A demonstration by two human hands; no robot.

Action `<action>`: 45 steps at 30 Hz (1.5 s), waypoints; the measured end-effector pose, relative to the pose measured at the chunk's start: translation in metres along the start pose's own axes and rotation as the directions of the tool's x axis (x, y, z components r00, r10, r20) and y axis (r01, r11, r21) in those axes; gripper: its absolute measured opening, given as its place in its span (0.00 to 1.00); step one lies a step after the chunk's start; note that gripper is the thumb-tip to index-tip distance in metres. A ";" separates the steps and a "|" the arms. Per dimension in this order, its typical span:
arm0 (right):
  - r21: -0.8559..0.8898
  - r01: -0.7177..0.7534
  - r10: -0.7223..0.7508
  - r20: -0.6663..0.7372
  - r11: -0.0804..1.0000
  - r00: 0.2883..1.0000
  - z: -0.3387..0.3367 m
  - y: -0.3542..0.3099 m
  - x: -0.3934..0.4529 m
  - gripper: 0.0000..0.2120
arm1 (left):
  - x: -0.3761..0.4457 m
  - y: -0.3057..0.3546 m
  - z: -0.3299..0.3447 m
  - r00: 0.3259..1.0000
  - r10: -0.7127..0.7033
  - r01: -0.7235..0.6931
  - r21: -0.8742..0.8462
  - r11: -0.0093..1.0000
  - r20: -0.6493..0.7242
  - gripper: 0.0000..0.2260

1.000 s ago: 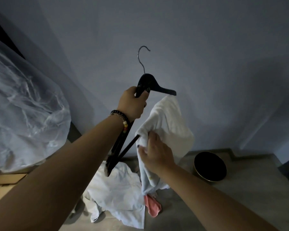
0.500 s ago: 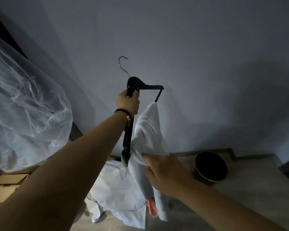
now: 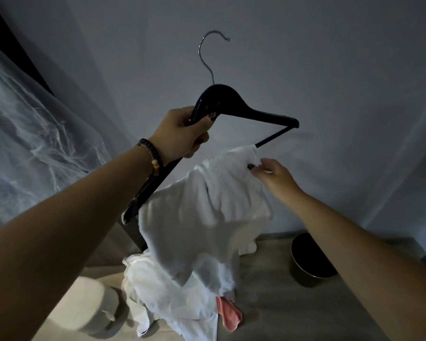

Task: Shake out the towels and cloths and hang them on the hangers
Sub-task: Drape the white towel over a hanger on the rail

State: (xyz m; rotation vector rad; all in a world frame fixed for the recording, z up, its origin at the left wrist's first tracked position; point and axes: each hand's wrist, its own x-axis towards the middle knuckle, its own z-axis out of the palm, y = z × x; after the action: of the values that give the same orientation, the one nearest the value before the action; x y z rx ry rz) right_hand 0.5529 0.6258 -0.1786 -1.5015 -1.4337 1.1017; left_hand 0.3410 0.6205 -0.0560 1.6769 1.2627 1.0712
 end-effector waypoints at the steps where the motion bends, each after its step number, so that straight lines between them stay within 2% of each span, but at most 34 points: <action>1: 0.053 0.010 -0.012 0.050 0.999 0.999 0.003 -0.004 0.002 0.15 | -0.002 0.003 -0.003 1.000 0.008 -0.008 0.004 1.000 0.013 0.08; 2: 0.090 0.029 -0.036 0.075 0.996 0.997 0.007 -0.009 0.001 0.10 | -0.003 0.005 -0.005 1.000 0.013 -0.014 0.012 1.000 0.021 0.10; 5: 0.089 0.104 -0.107 0.031 0.991 0.994 0.019 -0.016 -0.002 0.18 | -0.007 0.008 -0.015 1.000 0.008 -0.008 0.044 0.999 0.000 0.11; 8: 0.019 0.205 -0.203 -0.080 0.979 0.976 0.029 -0.014 -0.004 0.21 | -0.011 0.004 -0.024 0.999 -0.004 0.006 0.058 0.998 -0.037 0.08; 11: -0.129 0.323 -0.345 -0.227 0.938 0.911 0.030 -0.014 -0.007 0.23 | -0.012 0.000 -0.029 0.998 -0.016 0.019 0.061 0.998 -0.053 0.07; 14: -0.233 0.375 -0.433 -0.299 0.897 0.850 0.027 -0.024 -0.009 0.23 | -0.013 -0.004 -0.028 0.998 -0.018 0.021 0.053 0.998 -0.059 0.07; 18: -0.218 0.305 -0.368 -0.371 0.927 0.853 0.013 -0.033 -0.003 0.21 | -0.012 -0.010 -0.027 0.997 -0.017 0.021 0.053 0.998 -0.081 0.10; 21: -0.055 0.155 -0.162 -0.503 0.986 0.849 -0.008 -0.028 0.003 0.20 | -0.011 -0.011 -0.029 0.997 -0.006 0.011 0.067 0.998 -0.077 0.13; 24: -0.010 0.041 -0.040 -0.511 0.999 0.859 -0.031 -0.023 0.009 0.19 | -0.011 -0.016 -0.030 0.996 -0.008 0.011 0.041 0.999 -0.084 0.12; 26: -0.026 0.036 -0.044 -0.471 0.999 0.881 -0.044 -0.029 0.007 0.17 | -0.011 -0.023 -0.028 0.994 -0.017 0.016 -0.012 1.000 -0.109 0.10; 28: 0.029 0.080 -0.058 -0.445 0.996 0.894 -0.058 -0.036 0.003 0.14 | -0.010 -0.029 -0.026 0.989 -0.031 0.024 -0.056 0.998 -0.142 0.09; 34: -0.007 0.118 -0.107 -0.480 0.993 0.871 -0.083 -0.044 -0.011 0.14 | -0.004 -0.040 -0.017 0.968 -0.015 0.002 -0.053 0.999 -0.252 0.11; 38: -0.060 0.216 -0.219 -0.460 0.974 0.860 -0.092 -0.059 -0.022 0.15 | 0.000 -0.055 -0.019 0.939 -0.100 0.062 -0.124 0.990 -0.329 0.12; 41: -0.070 0.157 -0.172 -0.456 0.985 0.873 -0.096 -0.044 -0.023 0.13 | 0.009 -0.057 -0.019 0.923 -0.084 0.062 -0.071 0.996 -0.375 0.11; 45: -0.159 0.082 -0.141 -0.402 0.984 0.905 -0.093 -0.028 -0.019 0.13 | 0.026 -0.062 -0.010 0.899 -0.044 0.090 0.085 0.992 -0.435 0.12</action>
State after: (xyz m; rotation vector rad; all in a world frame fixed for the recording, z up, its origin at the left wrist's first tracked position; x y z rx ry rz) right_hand 0.6318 0.6116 -0.1198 -1.6103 -1.2961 0.5761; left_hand 0.3156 0.6597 -0.1046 1.5011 1.6689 1.4100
